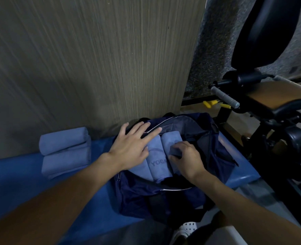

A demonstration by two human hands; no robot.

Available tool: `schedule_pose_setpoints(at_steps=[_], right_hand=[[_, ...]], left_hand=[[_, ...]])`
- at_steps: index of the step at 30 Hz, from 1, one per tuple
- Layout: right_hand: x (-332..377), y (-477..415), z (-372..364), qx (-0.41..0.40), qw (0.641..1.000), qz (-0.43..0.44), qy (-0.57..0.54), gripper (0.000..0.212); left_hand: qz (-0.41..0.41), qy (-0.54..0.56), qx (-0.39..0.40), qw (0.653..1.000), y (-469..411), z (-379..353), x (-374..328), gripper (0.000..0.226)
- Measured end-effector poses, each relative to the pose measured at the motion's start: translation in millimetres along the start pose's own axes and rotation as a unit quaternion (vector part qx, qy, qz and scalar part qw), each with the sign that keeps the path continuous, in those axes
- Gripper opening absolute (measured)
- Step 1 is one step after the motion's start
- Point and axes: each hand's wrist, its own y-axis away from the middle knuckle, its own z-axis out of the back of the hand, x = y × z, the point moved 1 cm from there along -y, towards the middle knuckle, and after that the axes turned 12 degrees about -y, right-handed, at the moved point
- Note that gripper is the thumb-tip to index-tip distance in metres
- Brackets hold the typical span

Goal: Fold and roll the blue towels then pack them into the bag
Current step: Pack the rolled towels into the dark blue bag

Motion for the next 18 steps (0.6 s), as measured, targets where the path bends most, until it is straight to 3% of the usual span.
schedule_pose_setpoints(at_steps=[7,11,18], right_hand=[[75.8,2.9,-12.2,-0.045,0.986,0.055,-0.148,0.016],[130.6,-5.4,-55.3,-0.014,0.963,0.048,-0.263,0.011],[179.2,-32.2,-160.9,0.084,0.928,-0.075,-0.354,0.017]], left_hand=[[0.083,0.061,-0.026,0.994,30.6,16.8,39.9,0.051],[0.154,0.054,-0.016,0.986,66.7,11.6,92.4,0.049],[0.244,0.037,0.083,0.965,121.7,-27.9,190.2,0.048]])
